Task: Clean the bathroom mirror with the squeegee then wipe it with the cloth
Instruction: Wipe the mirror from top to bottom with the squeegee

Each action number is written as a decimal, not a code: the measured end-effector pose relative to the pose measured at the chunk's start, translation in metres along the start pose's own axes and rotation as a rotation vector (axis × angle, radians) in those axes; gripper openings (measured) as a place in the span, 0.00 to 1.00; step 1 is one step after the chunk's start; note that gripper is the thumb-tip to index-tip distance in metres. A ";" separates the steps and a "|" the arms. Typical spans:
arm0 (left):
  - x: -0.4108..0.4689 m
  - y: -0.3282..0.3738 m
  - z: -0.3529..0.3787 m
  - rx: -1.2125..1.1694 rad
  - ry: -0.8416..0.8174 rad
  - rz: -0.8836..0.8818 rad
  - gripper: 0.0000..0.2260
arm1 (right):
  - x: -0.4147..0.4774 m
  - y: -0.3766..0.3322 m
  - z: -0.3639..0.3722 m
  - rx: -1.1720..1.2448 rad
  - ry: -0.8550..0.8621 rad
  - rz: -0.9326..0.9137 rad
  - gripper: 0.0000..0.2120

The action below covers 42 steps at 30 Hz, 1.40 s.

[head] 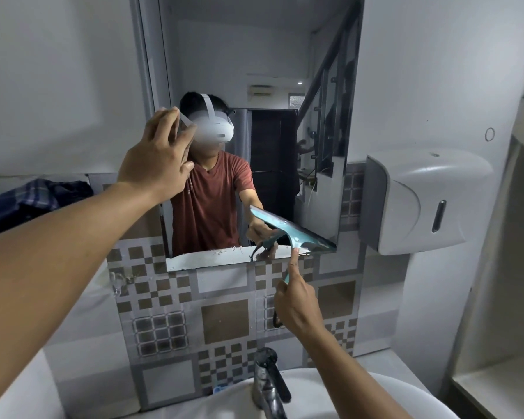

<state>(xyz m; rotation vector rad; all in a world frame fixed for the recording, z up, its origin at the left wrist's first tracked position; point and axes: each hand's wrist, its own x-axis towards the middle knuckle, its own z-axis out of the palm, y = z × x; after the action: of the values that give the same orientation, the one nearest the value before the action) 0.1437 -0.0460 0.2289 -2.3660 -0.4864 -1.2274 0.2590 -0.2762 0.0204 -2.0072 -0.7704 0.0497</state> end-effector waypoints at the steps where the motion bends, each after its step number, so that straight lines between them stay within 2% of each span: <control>1: 0.000 0.000 0.000 0.002 -0.002 -0.001 0.30 | -0.002 -0.004 0.005 0.068 0.002 0.017 0.41; 4: 0.000 -0.002 0.001 0.006 -0.001 0.000 0.31 | -0.004 -0.016 0.021 0.221 0.006 0.065 0.40; 13: 0.000 -0.002 0.001 0.012 0.004 -0.001 0.31 | -0.013 -0.040 0.055 0.424 0.000 0.070 0.38; 18: 0.001 -0.003 -0.001 0.028 -0.004 0.003 0.31 | -0.033 -0.054 0.087 0.430 -0.104 0.039 0.37; 22: 0.001 -0.004 -0.003 0.046 -0.018 0.001 0.31 | -0.038 -0.058 0.106 0.456 -0.125 0.018 0.37; 29: 0.001 -0.003 0.000 0.059 -0.019 -0.002 0.31 | -0.049 -0.058 0.148 0.307 -0.163 -0.018 0.46; 35: 0.001 -0.004 -0.002 0.073 -0.029 0.000 0.31 | -0.052 -0.050 0.154 0.173 -0.143 -0.036 0.43; 42: 0.000 0.001 -0.001 0.061 -0.018 -0.022 0.31 | -0.057 -0.029 0.138 -0.078 -0.209 -0.018 0.45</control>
<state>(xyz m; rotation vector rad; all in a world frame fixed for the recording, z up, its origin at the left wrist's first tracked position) 0.1433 -0.0475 0.2295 -2.3280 -0.5493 -1.1844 0.1526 -0.1905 -0.0472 -2.0910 -0.9354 0.2251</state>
